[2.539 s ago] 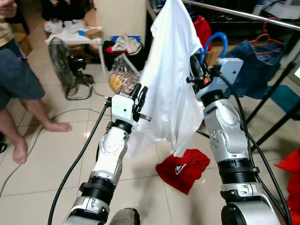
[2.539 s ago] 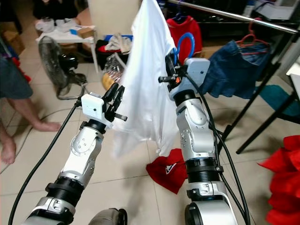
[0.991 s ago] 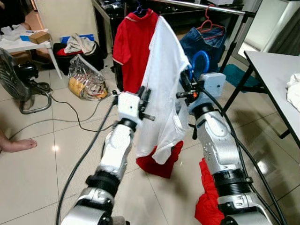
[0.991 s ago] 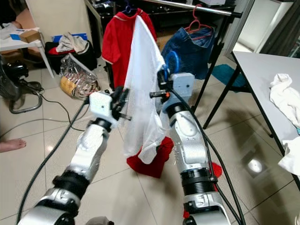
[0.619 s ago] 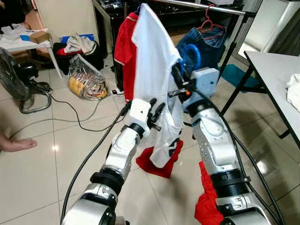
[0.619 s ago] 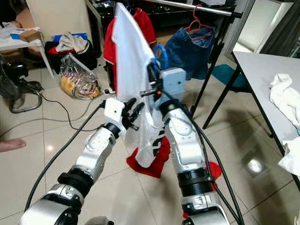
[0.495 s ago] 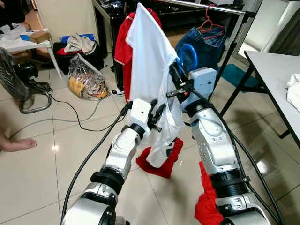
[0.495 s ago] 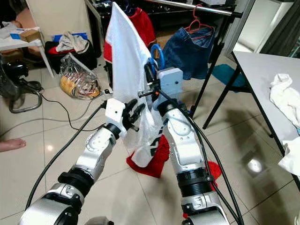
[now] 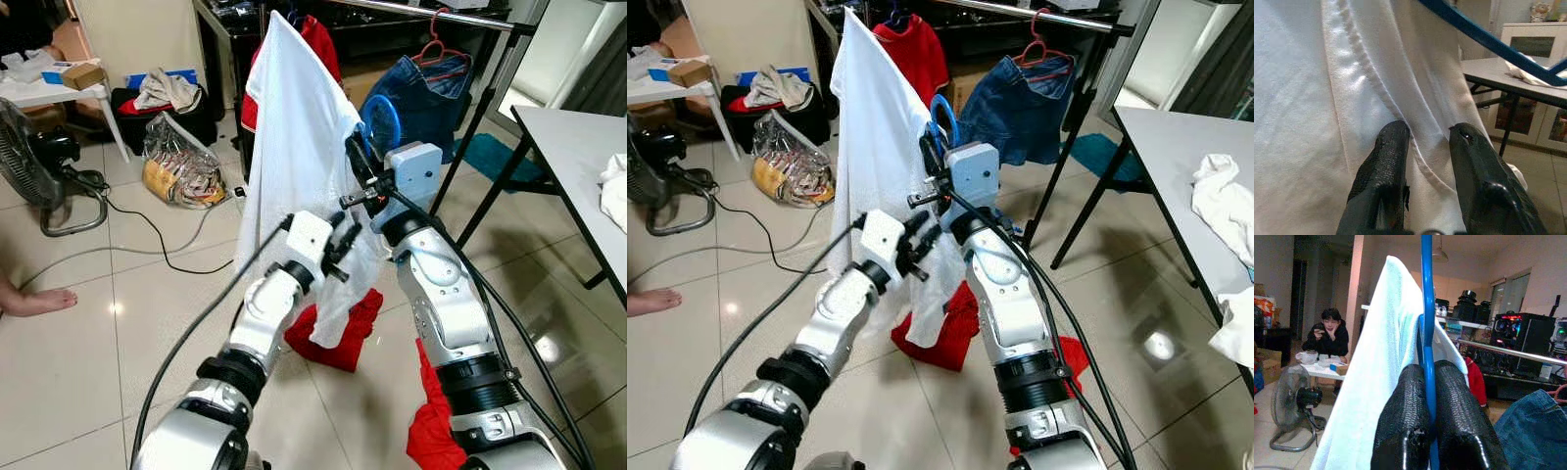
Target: Hang hanger
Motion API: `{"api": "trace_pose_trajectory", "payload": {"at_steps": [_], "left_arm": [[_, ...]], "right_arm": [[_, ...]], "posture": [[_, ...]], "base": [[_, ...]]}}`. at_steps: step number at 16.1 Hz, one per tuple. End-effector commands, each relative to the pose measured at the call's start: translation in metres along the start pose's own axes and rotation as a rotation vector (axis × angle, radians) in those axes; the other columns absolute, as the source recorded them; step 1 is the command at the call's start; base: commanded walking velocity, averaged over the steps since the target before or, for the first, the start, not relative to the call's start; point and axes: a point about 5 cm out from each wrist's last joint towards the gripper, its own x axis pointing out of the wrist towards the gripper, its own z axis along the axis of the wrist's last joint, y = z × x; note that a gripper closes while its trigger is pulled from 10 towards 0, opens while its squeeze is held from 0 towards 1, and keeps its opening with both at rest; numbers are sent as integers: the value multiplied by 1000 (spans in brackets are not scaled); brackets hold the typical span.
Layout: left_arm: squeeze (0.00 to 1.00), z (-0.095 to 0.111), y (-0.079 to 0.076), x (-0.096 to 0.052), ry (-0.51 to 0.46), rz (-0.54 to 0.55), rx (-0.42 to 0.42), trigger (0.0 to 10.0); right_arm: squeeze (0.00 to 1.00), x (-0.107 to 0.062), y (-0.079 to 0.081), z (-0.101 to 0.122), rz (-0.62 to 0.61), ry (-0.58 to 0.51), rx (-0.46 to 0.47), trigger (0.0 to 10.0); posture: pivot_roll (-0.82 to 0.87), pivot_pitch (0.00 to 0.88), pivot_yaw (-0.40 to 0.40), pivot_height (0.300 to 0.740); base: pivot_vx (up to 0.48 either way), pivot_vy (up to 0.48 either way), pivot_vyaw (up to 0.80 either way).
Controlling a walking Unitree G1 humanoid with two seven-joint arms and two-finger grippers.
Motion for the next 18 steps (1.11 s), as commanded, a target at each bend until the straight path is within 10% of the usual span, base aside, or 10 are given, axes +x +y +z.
{"api": "trace_pose_trajectory", "payload": {"at_steps": [1,16,17,18], "left_arm": [[0,-2,-3,-1,-2,-11,12,10000],[0,-4,6,4,52,57,28,10000],[0,-4,6,5,57,63,27,7490],[0,-5,7,5,60,66,21,0]], "right_arm": [[0,-1,-4,4,-22,-29,-19,10000],[0,2,-3,12,-16,-69,-52,10000],[0,1,-2,13,-12,-70,-44,10000],[0,1,-2,13,-10,-70,-38,10000]], "posture": [[145,0,-23,740],[133,0,-28,740],[133,0,-30,740],[133,0,-30,740]], "base": [[0,0,0],[0,0,0],[0,0,0],[0,0,0]]}}
